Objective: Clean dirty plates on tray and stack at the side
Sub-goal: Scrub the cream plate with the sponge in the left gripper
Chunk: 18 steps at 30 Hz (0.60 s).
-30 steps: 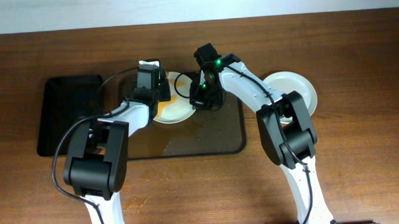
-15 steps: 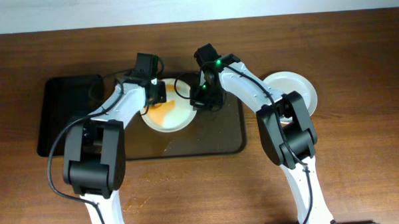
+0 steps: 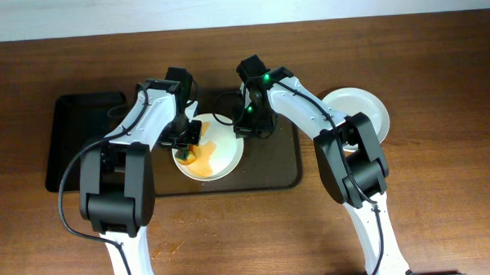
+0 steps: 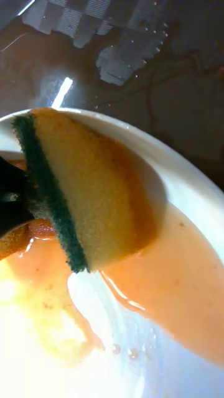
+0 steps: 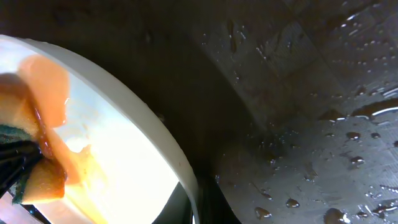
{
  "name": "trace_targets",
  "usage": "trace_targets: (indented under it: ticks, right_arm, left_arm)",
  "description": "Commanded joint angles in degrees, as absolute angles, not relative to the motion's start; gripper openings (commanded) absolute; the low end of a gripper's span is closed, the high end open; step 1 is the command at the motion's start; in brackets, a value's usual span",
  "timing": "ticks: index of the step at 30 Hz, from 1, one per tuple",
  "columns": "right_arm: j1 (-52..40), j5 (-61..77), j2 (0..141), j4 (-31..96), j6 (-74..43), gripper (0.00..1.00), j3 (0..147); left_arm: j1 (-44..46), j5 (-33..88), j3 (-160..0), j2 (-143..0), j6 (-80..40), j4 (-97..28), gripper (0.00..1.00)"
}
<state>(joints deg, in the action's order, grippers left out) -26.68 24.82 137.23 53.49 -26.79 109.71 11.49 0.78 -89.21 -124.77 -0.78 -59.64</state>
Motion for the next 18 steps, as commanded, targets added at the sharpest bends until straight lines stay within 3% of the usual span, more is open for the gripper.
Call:
trace_targets:
  ticks: [1, 9, 18]
  right_arm:
    - [-27.0, 24.91, 139.04, 51.94, -30.46, 0.04, 109.67]
    - [-27.79, 25.28, 139.04, 50.74, -30.24, 0.04, 109.67]
    - [-27.79, 24.86, 139.04, 51.55, -30.26, 0.04, 109.67]
  left_arm:
    - [12.19, 7.75, -81.34, -138.39, 2.87, -60.99, 0.01]
    - [10.26, 17.21, -86.76, -138.39, -0.62, -46.92, 0.01]
    - [8.16, 18.41, -111.11, -138.39, 1.34, -59.96, 0.01]
